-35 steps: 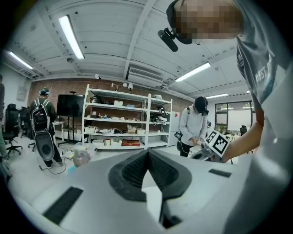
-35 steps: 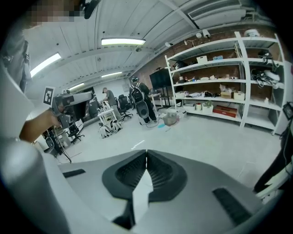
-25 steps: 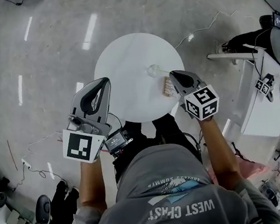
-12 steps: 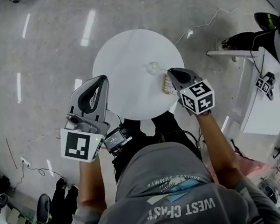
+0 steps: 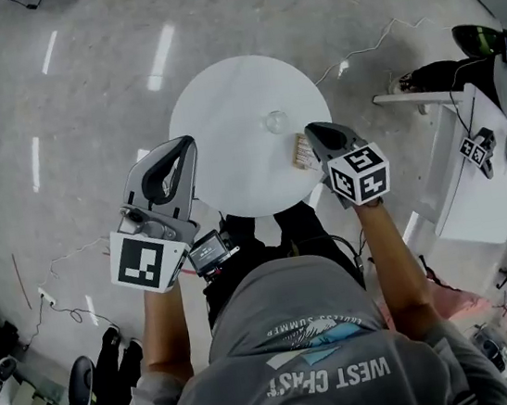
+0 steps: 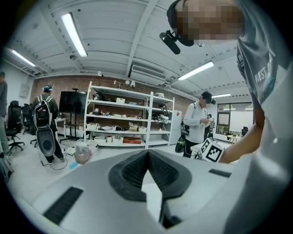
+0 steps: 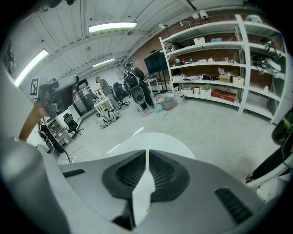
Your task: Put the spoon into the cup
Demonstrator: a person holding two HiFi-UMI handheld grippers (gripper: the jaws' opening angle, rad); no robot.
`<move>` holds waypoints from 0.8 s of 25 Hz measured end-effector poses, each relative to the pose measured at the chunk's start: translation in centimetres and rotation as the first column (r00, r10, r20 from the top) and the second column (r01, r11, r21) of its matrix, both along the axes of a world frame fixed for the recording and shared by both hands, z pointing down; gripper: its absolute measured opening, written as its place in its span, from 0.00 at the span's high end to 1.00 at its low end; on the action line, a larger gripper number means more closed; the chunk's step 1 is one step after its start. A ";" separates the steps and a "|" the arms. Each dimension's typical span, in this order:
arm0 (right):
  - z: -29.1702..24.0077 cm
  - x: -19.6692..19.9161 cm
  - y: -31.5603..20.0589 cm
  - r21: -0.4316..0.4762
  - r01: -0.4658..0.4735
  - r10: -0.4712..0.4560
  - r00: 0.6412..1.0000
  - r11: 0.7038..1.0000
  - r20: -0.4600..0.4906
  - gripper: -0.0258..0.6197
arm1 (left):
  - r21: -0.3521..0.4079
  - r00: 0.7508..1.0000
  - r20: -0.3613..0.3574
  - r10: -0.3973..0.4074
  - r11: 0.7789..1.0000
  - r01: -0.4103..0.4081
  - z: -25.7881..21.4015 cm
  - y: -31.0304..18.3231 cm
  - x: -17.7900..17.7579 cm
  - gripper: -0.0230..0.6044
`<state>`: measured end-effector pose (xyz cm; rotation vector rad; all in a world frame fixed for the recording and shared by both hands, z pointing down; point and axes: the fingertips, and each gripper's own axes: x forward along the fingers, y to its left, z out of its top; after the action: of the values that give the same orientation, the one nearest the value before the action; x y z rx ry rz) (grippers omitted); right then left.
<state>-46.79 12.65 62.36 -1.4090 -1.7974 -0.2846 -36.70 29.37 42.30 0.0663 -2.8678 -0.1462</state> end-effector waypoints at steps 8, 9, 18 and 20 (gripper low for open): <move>-6.5 -0.7 0.1 -0.123 -0.027 0.037 0.996 0.992 0.081 0.95 | -0.048 0.997 0.077 0.006 0.999 -0.002 -3.5 -1.1 1.0 0.96; -7.7 -0.7 0.1 -0.145 -0.028 0.042 0.995 0.989 0.093 0.95 | -0.055 0.996 0.087 0.006 0.998 -0.002 -4.0 -1.3 1.2 0.96; -18.7 0.3 -1.0 -0.342 0.029 0.050 0.974 0.939 0.221 0.95 | -0.111 0.988 0.152 0.022 0.994 -0.005 -7.6 -3.3 3.4 0.96; -21.1 0.8 -1.5 -0.373 0.052 0.051 0.965 0.926 0.259 0.95 | -0.120 0.986 0.165 0.027 0.993 -0.007 -8.4 -3.6 4.0 0.96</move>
<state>-45.99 11.13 41.24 -1.7019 -2.1564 -0.1326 -32.70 25.73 33.91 0.0839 -3.0342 0.0365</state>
